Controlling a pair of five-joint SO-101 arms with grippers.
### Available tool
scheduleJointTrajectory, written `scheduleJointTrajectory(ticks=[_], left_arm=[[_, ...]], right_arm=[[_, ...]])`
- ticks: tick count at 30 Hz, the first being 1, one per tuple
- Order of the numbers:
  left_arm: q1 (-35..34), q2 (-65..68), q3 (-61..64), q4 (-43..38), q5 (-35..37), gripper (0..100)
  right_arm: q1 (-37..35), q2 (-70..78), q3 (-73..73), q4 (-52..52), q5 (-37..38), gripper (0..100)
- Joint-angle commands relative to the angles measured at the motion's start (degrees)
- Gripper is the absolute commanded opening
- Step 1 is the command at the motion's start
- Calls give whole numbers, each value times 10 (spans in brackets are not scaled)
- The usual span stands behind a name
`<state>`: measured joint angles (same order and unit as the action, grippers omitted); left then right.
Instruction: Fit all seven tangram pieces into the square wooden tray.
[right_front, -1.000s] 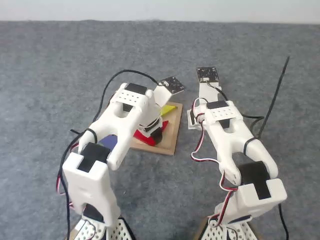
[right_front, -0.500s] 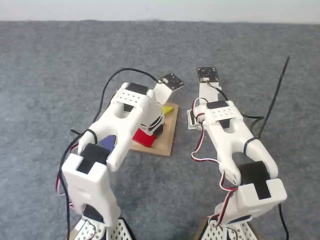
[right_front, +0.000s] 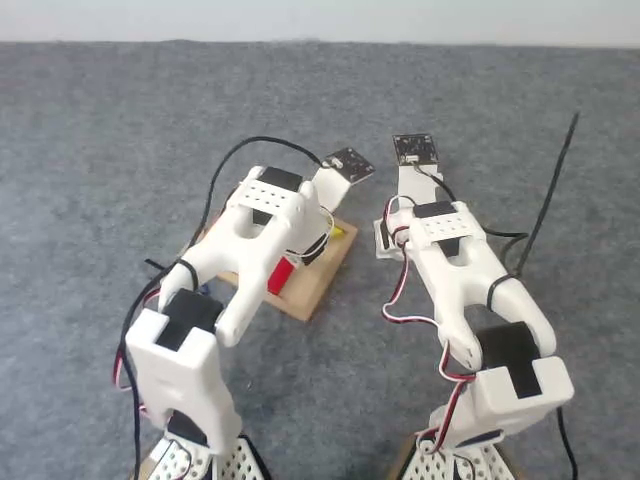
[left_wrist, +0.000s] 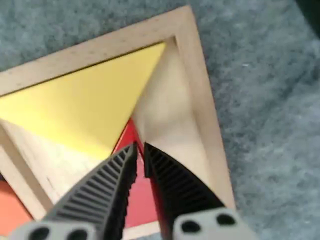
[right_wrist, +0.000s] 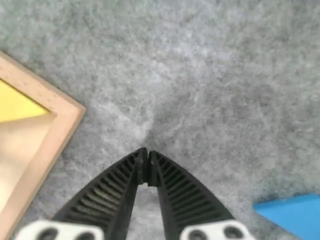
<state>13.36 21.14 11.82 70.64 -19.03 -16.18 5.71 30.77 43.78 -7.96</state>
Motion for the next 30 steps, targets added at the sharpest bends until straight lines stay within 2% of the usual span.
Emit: scheduleJointTrajectory(ticks=[1, 11, 19, 23, 26, 30], left_arm=[[-5, 5, 12, -4, 4, 12], [-4, 3, 10, 3, 4, 12], [-1, 3, -19, 71, 3, 13], [8, -6, -50, 115, 27, 15], [4, -47, -34, 99, 64, 15], [-18, -112, 33, 34, 66, 16]], right_arm=[[-6, -9, -23, -9, 5, 7], [-6, -9, -23, -9, 5, 7], [-6, -15, -23, -5, 9, 7], [-7, -57, -17, -4, 45, 7], [-7, -99, -6, -4, 51, 7], [-44, -128, 6, -10, 50, 6]])
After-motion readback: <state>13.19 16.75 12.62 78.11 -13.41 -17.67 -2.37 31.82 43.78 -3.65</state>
